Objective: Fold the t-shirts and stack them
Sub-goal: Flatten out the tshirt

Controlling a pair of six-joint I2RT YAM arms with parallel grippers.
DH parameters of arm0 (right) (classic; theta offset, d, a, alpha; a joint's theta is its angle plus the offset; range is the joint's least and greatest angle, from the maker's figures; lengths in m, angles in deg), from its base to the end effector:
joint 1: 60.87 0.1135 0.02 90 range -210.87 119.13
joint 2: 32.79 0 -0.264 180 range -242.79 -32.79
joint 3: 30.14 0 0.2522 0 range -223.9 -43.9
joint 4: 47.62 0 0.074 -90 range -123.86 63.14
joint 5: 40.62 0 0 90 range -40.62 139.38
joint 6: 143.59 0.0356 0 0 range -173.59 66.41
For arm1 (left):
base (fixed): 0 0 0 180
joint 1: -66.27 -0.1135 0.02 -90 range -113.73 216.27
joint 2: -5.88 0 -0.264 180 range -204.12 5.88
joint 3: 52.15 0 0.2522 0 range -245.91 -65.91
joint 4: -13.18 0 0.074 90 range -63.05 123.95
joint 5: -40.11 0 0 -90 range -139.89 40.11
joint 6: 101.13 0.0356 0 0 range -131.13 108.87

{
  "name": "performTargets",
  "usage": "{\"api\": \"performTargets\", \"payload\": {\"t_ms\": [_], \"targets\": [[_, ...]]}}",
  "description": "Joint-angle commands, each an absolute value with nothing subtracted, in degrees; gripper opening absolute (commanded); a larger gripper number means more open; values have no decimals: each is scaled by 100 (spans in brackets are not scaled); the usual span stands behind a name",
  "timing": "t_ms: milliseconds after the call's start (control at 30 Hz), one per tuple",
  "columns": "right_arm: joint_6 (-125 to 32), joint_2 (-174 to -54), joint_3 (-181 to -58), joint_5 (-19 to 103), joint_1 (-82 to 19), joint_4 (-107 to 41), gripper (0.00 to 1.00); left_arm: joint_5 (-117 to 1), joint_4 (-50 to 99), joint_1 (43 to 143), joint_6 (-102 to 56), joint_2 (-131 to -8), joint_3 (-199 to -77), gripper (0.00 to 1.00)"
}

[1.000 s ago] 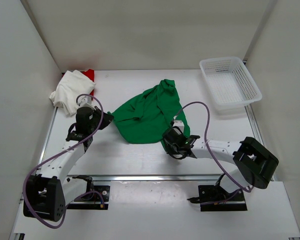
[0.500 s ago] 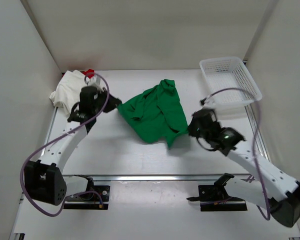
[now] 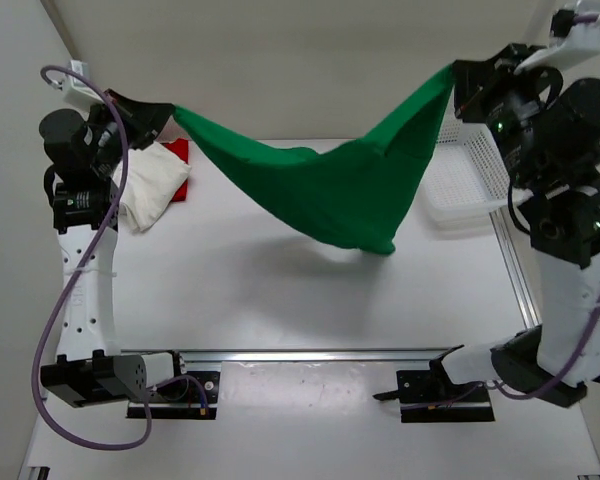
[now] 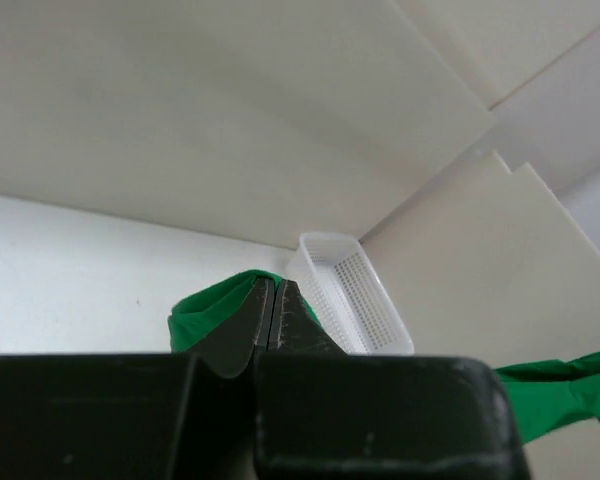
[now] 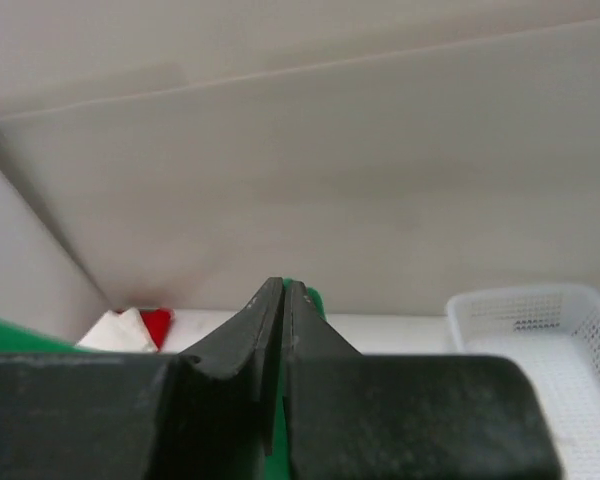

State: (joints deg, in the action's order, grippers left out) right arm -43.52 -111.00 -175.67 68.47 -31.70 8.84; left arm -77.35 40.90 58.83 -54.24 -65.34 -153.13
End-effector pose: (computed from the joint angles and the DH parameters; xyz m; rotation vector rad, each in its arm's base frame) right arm 0.1533 0.0722 0.6249 0.0477 1.3994 0.3402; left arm 0.2594 0.0173 0.4924 -0.3078 1.5735 -0.8548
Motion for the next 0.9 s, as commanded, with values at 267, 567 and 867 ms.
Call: {"api": "performTargets", "payload": {"t_ms": [267,567,867], "targets": [[-4664,-13849,-17783,4103,-5278,824,0,-6263,4312,6152,-4919,-7576,-14599,0],[-3971,-15276,-19138,3952,-5507,-403,0,-6640,4233,6416,-5234,-9054,-15739,0],[-3563,-13624,-18744,3707,-5938,-2017,0,-7151,3820,5828,-6000,-8615,-17164,0]]}}
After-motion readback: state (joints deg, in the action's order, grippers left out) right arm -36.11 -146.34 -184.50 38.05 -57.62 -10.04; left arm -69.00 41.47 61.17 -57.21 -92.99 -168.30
